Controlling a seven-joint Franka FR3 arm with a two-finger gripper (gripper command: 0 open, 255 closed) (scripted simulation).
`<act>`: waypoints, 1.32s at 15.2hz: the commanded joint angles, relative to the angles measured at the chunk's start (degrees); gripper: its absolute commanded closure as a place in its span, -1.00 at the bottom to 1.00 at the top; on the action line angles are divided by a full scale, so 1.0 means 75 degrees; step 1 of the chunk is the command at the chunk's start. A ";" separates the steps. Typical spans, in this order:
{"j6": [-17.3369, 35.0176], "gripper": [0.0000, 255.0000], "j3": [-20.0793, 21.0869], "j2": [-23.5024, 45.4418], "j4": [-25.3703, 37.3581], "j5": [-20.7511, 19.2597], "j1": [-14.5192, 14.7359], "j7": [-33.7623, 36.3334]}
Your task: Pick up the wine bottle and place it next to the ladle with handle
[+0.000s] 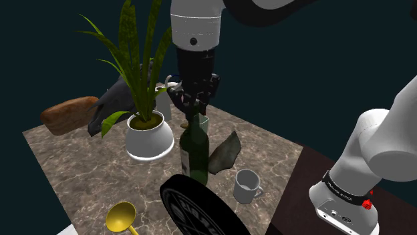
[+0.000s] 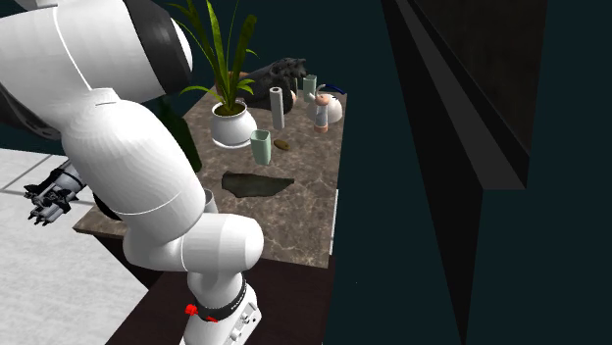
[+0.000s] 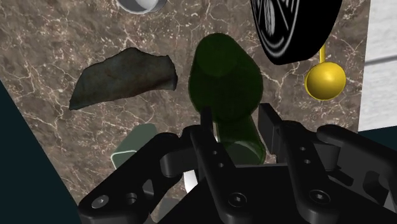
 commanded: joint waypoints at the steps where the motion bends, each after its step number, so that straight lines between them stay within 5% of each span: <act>1: 0.0209 1.00 0.0009 0.0000 -0.0201 0.0002 0.0007 0.0012; 13: 0.1474 1.00 0.0070 0.0173 -0.1315 -0.0075 0.0031 0.0107; 20: 0.1474 1.00 0.0070 0.0173 -0.1315 -0.0075 0.0031 0.0107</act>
